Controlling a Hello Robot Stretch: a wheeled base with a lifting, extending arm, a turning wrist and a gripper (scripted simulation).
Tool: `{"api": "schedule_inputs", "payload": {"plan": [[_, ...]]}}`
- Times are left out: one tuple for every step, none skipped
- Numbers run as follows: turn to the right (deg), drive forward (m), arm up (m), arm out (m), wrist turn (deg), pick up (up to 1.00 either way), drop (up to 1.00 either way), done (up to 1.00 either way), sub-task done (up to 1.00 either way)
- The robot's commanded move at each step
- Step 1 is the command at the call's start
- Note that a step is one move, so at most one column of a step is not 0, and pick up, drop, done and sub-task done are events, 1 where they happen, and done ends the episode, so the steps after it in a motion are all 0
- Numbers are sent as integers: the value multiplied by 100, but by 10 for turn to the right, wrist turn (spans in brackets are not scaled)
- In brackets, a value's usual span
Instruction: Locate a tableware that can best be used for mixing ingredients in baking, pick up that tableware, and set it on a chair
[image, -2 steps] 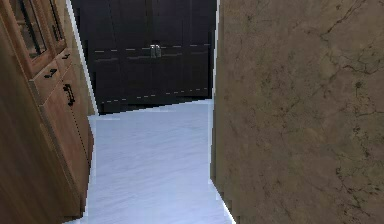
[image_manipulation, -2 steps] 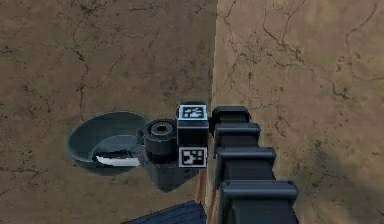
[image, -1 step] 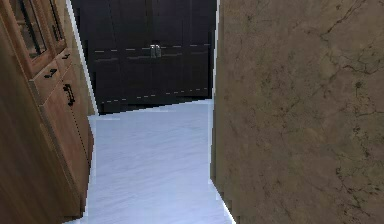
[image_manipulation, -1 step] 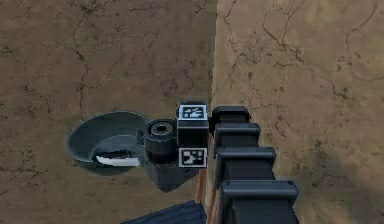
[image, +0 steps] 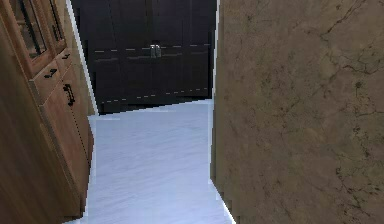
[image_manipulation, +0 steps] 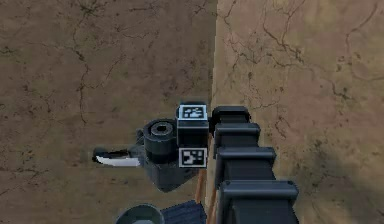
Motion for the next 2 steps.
{"api": "schedule_inputs", "payload": {"plan": [[0, 0, 0, -8, 0, 0, 0, 0, 0], [0, 0, 0, 0, 0, 0, 0, 100, 0]]}}
